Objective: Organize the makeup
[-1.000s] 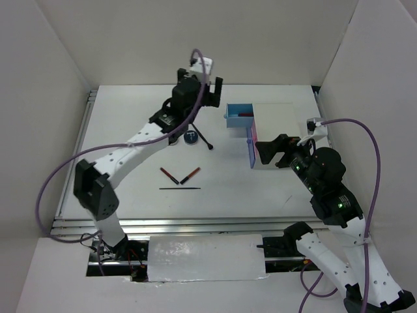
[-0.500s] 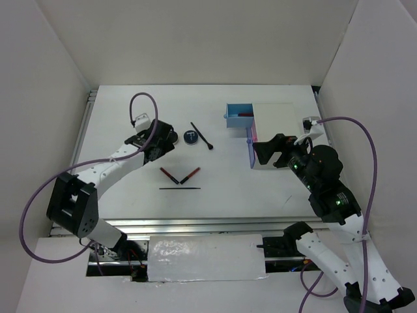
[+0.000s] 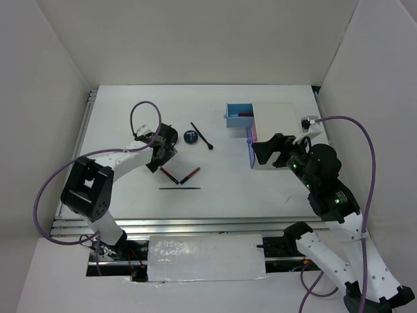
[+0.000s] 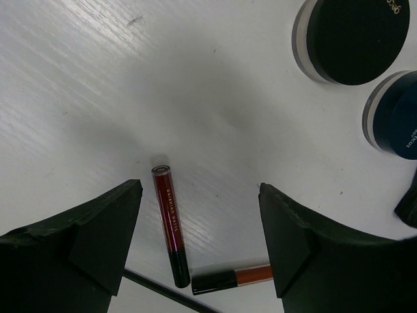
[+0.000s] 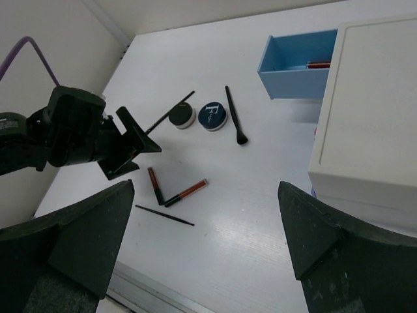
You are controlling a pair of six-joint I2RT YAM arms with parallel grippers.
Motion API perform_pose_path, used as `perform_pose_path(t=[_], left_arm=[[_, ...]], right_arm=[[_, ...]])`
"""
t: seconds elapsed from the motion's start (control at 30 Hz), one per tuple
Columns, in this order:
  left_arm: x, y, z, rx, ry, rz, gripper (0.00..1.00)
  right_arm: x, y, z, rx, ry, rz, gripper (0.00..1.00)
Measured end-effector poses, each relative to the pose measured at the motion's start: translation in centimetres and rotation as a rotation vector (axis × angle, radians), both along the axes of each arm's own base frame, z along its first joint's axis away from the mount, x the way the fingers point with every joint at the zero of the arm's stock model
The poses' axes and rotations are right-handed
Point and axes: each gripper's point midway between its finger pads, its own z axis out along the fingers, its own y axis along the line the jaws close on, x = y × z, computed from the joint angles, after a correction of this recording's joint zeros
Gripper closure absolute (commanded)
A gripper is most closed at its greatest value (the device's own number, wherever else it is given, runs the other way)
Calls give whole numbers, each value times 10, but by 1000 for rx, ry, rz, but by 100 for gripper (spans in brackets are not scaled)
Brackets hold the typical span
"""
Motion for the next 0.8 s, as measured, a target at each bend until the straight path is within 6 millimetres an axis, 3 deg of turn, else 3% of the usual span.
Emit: perform_pose_path(t=[0.17,0.33,0.43,0.8], left_arm=[[-3,-5,-14,-27,37,26,21],[-12,-6,-34,-30,103,40,21],[-14,-5,-36,-28,111,49,22],[-22,1,-39,-8,136,68,54]], right_arm=[[-1,1,0,1,2,9,0],[0,2,-1,1,2,9,0],[0,2,-1,1,2,9,0],[-1,1,0,2,-1,8,0]])
